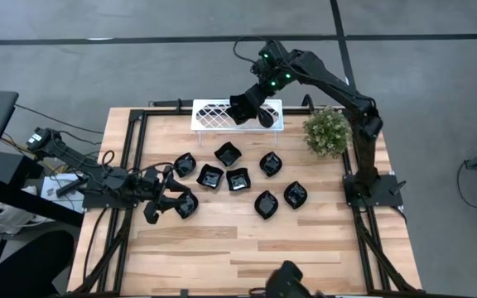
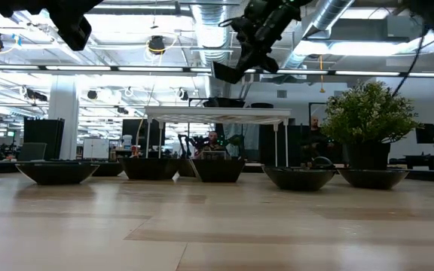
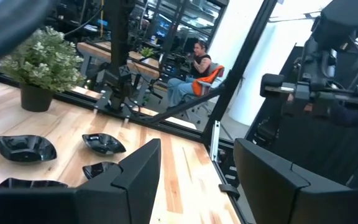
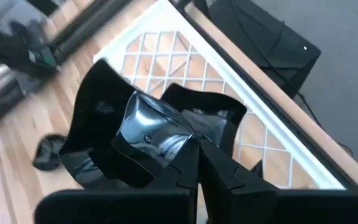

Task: Pick & Place Mini shaped plates
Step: Stack the distorted square plate on top of the other distorted square plate on the shelf, then stack the distorted square plate on top of the other distorted square plates on the shelf

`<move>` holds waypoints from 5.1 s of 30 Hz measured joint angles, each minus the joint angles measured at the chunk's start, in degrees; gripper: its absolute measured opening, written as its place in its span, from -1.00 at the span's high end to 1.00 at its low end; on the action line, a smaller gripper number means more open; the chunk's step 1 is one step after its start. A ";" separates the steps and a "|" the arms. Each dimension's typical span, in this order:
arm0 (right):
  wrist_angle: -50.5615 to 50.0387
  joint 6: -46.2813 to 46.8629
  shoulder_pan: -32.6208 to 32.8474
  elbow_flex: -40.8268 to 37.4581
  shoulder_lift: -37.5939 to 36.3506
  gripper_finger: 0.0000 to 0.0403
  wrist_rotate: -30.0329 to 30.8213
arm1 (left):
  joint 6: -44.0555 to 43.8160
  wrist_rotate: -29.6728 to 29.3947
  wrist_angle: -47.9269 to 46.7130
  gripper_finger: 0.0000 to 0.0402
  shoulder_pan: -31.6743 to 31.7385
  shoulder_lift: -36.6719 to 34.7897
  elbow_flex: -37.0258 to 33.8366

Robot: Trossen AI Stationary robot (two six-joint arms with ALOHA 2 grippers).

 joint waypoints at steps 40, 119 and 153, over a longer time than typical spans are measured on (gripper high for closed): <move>-6.48 -24.92 -0.24 13.75 10.89 0.99 2.03 | -0.21 -0.59 1.64 -0.02 5.40 -0.02 0.00; -15.20 -32.40 7.74 -0.22 7.49 0.49 7.96 | 0.42 -0.58 2.49 -0.02 5.40 0.00 0.00; -20.85 -24.81 10.43 0.05 -3.17 0.49 7.61 | 0.41 -0.58 2.50 -0.02 5.40 0.00 0.00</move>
